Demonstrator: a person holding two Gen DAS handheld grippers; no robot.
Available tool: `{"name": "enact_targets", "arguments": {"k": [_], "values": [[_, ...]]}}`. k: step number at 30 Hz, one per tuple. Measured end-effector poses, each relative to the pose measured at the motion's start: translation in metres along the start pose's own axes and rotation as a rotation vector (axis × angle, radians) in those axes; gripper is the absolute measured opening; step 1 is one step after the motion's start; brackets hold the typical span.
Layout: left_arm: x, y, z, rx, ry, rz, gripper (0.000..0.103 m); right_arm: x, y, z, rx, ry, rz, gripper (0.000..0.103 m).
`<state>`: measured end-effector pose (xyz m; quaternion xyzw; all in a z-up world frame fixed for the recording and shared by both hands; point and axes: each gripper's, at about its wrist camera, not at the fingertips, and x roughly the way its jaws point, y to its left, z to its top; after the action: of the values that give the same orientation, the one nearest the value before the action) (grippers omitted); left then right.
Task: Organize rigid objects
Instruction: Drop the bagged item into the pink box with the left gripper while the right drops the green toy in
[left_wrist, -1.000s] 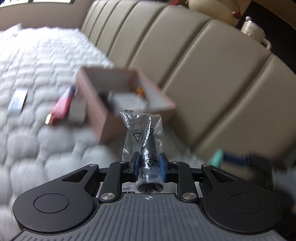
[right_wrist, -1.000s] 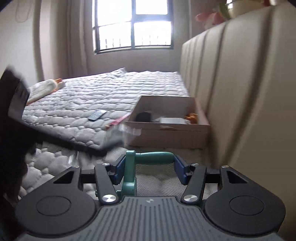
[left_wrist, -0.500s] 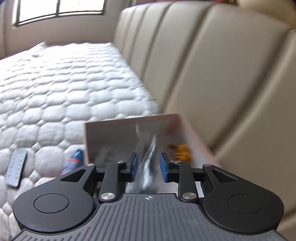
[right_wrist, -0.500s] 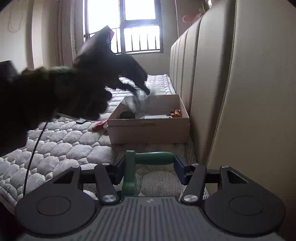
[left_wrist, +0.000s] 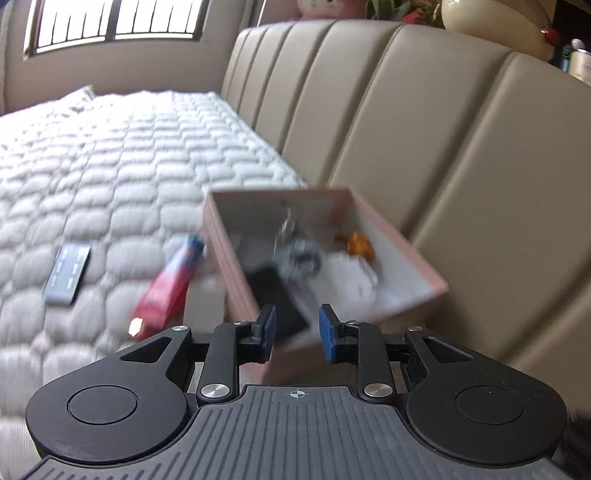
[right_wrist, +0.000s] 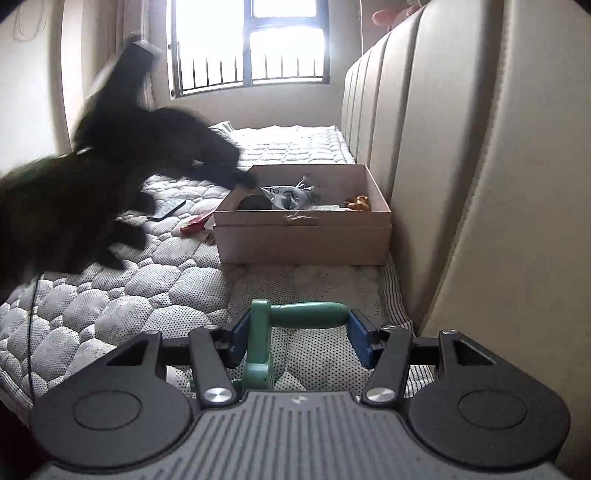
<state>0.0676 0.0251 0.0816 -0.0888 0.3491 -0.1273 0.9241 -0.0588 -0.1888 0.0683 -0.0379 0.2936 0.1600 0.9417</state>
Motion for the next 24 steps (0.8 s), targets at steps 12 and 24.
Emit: {"name": "enact_targets", "arguments": {"k": [12,24], "values": [[-0.071,0.075,-0.069,-0.104,0.007,-0.019,0.028,0.026,-0.006,0.11,0.057,-0.064,-0.064,0.055],[-0.066,0.142,-0.081,-0.215,0.023,0.031,0.028,0.084,-0.002,0.17,0.122,-0.035,-0.099,0.077]]}}
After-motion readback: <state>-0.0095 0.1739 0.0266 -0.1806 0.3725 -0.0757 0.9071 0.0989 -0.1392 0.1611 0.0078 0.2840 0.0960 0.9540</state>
